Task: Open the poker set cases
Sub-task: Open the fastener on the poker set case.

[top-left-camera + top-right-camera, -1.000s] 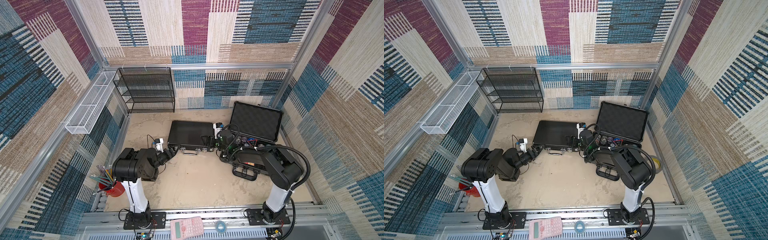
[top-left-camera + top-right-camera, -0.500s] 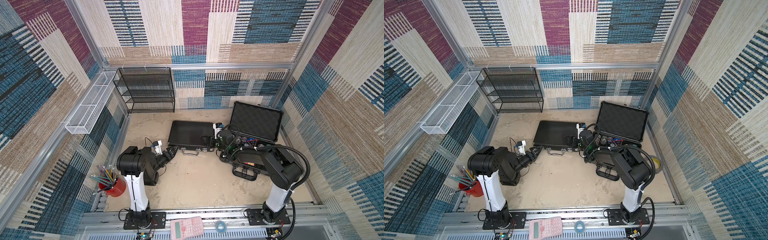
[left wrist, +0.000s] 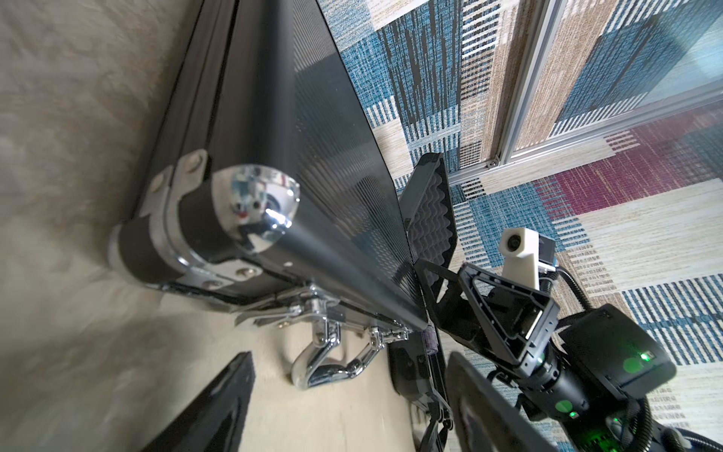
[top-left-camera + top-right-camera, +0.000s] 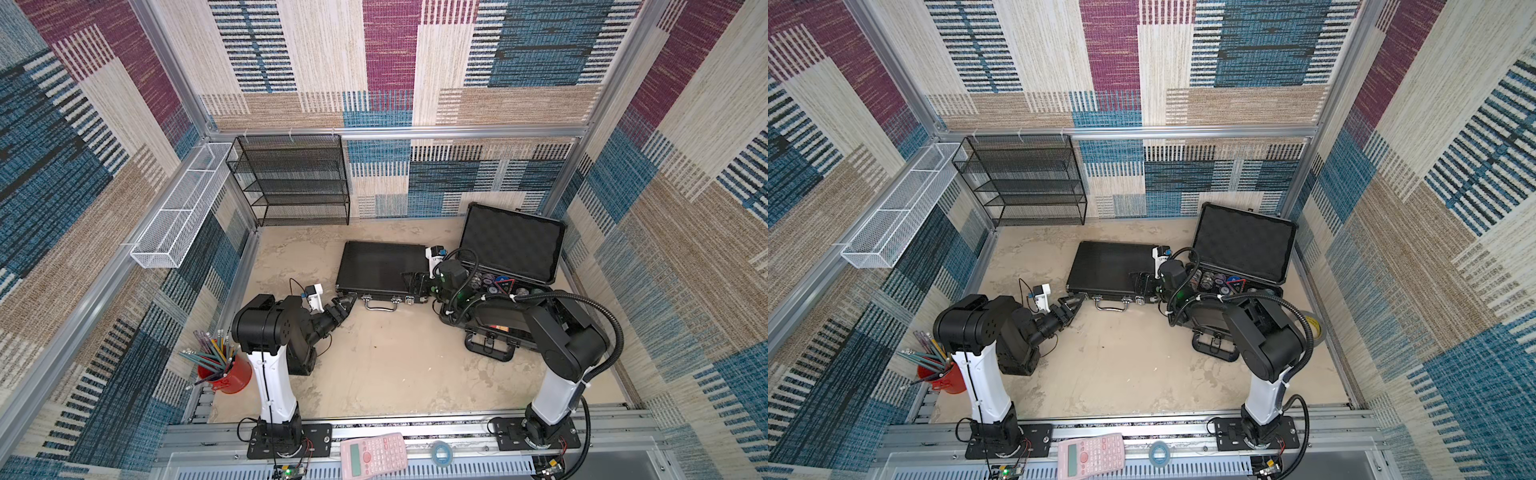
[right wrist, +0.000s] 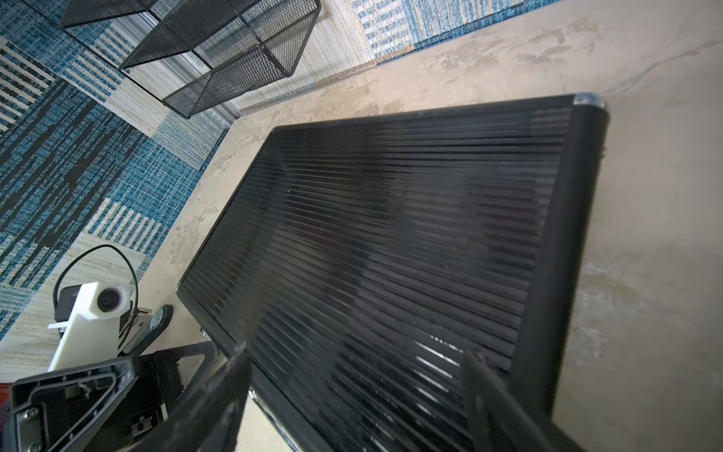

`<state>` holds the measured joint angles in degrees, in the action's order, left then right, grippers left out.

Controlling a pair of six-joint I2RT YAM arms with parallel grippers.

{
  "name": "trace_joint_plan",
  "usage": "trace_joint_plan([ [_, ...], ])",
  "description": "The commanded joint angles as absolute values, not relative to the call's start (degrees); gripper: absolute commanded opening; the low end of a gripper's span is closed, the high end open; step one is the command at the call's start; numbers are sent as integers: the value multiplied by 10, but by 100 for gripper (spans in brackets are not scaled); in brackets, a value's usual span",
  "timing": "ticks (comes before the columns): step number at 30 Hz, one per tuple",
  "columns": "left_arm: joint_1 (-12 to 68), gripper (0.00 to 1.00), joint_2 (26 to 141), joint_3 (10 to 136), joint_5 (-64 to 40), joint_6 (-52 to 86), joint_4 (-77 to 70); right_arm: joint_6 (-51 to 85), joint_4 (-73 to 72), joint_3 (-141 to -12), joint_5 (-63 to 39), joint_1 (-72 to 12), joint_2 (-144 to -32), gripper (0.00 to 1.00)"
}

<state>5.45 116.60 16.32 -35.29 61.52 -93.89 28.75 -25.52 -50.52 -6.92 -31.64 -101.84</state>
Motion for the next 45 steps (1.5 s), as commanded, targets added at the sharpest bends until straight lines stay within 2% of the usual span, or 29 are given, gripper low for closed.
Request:
trace_joint_plan([
  [1, 55, 81, 1170, 143, -317, 614, -806, 307, -196, -485, -65, -317, -996, 89],
  [6, 55, 81, 1131, 132, -300, 604, -775, 312, -210, -456, -59, -318, -940, 93],
  [8, 57, 81, 1105, 128, -290, 596, -753, 325, -217, -439, -62, -319, -916, 100],
  [10, 60, 81, 1070, 128, -281, 582, -712, 340, -223, -423, -64, -327, -898, 100],
  [15, 78, 83, 911, 159, -236, 501, -484, 383, -237, -388, -54, -362, -873, 100],
  [19, 89, 90, 778, 218, -183, 415, -262, 424, -266, -364, -47, -394, -873, 100],
  [22, 91, 96, 730, 261, -156, 364, -173, 449, -287, -358, -34, -419, -886, 99],
  [26, 91, 96, 745, 323, -160, 311, -111, 477, -333, -352, -44, -429, -920, 100],
  [34, 91, 95, 822, 423, -205, 261, -101, 472, -376, -379, -44, -429, -991, 100],
  [39, 91, 87, 872, 474, -237, 239, -90, 474, -387, -390, -38, -428, -1020, 100],
  [45, 101, 81, 903, 499, -213, 228, -82, 473, -372, -405, -38, -423, -1041, 99],
])
